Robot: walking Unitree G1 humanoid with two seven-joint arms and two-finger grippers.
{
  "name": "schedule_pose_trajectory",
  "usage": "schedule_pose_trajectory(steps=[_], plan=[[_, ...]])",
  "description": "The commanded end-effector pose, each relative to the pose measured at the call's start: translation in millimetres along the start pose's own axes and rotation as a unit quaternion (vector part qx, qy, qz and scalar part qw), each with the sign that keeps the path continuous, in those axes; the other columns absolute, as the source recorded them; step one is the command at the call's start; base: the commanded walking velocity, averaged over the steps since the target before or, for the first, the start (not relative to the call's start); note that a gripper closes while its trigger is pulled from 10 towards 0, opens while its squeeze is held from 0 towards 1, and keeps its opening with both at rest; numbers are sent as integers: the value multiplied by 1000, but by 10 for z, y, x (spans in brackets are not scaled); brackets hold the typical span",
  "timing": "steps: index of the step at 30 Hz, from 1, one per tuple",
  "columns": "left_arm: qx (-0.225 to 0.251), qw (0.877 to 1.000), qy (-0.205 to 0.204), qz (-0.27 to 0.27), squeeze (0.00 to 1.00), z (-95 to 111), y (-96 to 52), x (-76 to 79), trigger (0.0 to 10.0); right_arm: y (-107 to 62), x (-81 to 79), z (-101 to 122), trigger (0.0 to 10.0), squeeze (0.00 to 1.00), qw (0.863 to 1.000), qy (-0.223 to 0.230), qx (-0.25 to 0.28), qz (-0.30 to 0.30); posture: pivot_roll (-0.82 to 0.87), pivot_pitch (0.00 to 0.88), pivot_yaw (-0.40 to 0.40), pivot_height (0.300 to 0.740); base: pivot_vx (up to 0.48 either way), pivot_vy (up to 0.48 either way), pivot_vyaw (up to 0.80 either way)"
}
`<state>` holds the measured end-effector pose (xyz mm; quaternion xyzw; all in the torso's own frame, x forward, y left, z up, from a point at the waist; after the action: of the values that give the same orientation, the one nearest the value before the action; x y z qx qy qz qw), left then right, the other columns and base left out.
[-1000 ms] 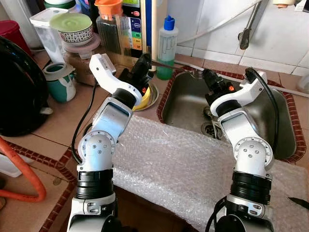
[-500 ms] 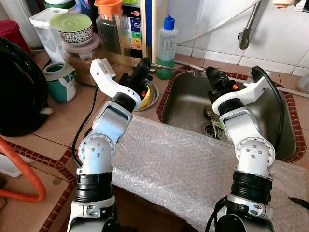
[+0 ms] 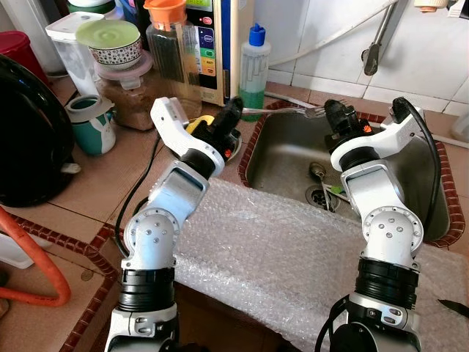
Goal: Kitchen organization
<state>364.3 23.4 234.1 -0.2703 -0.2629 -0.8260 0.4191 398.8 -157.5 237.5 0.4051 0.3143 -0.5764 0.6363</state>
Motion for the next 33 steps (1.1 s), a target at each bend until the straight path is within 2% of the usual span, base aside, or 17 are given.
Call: schedule_pose_trajectory(steps=[1,7,11,13,16,23,27,30,33], plan=[[-11,999,12,-45,1000,-57,24,221,10000,11,75,-15,0,0,1000,-13,1,-24,-29,82,29,740,0,0,0],[-27,999,40,-19,1000,-127,-31,41,10000,36,241,217,0,0,996,-55,44,-59,-23,85,39,740,0,0,0],[-28,998,55,-17,1000,-105,-31,29,10000,45,292,337,0,0,991,-93,69,-73,-14,85,47,740,0,0,0],[-28,998,56,-17,1000,-99,-32,31,10000,45,281,372,0,0,988,-110,77,-71,-12,85,48,740,0,0,0],[-30,997,65,-16,1000,-74,-55,12,10000,67,179,424,0,0,983,-152,89,-54,-7,87,53,740,0,0,0],[-33,996,84,-5,1000,-57,-120,-63,10000,121,224,514,0,0,972,-201,107,-61,10,89,53,740,0,0,0],[-38,994,101,3,1000,-51,-165,-116,10000,150,331,657,0,0,952,-270,126,-73,20,90,52,740,0,0,0],[-46,993,110,4,1000,-78,-199,-138,10000,172,416,707,0,0,943,-296,128,-82,26,92,54,740,0,0,0],[-63,988,138,4,1000,-142,-257,-172,10000,209,478,738,0,0,916,-374,125,-75,40,93,59,740,0,0,0]])
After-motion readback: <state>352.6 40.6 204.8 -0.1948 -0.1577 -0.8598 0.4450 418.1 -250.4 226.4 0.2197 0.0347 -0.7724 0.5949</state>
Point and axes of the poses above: a point about 5 cm out from each wrist's last joint towards the gripper, its own y axis pointing out of the wrist towards the gripper, its own z axis along the axis of the wrist's last joint, x = y × z, the point moved 6 cm from there along y, pointing out of the wrist towards the gripper, and after that the axes turned 9 degrees about y, right-handed, at the moved point
